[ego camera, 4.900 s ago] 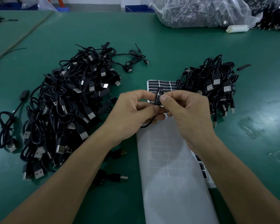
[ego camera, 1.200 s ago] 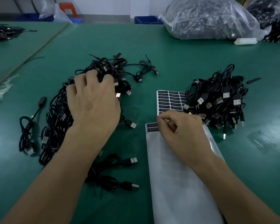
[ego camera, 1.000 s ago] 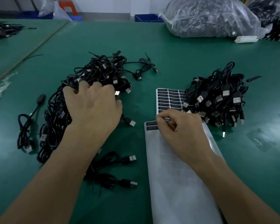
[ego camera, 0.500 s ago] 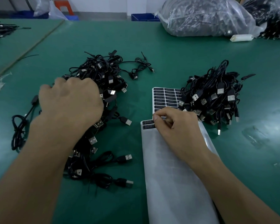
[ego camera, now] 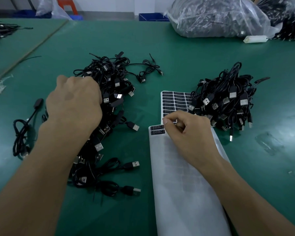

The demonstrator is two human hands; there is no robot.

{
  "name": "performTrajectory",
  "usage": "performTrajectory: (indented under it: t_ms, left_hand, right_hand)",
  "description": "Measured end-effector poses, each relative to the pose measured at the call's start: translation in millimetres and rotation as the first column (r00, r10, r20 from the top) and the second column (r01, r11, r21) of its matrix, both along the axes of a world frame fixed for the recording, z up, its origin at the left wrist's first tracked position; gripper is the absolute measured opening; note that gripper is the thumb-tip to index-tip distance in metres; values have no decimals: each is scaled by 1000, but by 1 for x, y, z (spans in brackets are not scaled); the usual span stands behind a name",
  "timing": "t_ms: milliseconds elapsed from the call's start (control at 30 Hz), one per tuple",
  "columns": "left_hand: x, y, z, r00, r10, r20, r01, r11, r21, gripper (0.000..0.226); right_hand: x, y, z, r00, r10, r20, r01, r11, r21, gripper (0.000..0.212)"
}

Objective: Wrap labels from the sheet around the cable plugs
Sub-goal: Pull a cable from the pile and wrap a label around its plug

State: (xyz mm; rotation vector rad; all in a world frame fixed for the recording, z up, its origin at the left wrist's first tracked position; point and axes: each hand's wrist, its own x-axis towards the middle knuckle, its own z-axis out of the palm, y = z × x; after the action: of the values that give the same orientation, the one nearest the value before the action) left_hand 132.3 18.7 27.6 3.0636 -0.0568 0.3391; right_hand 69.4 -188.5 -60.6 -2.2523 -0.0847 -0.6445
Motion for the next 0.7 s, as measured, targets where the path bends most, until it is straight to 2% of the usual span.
performTrajectory:
  t_ms: [200, 333, 433, 533, 633, 700]
  left_hand:
    - [0, 2, -2, 998, -20, 65, 29, 989, -147, 16]
    - [-3, -1, 3, 975, 49, 215, -3, 978, -210, 17]
    - [-7, -8, 9, 924, -54, 378, 187, 928, -323, 14]
    - [-14, -24, 12, 839, -304, 451, 491, 779, -389, 13]
    - [-26, -46, 5, 647, -647, 404, 762, 570, -308, 13]
    - [-32, -58, -3, 546, -742, 389, 835, 446, -321, 11]
  right_hand:
    - [1, 0, 0, 1000, -3, -3, 3, 1000, 4, 17]
    - [0, -1, 1, 1000, -7, -8, 7, 1000, -2, 17]
    - [1, -1, 1, 1000, -12, 8, 13, 998, -53, 17]
    - [1, -2, 1, 1000, -5, 18, 5, 1000, -16, 11]
    - [0, -2, 3, 998, 57, 0, -57, 998, -4, 22]
    - [0, 2, 9, 995, 100, 15, -99, 993, -62, 26]
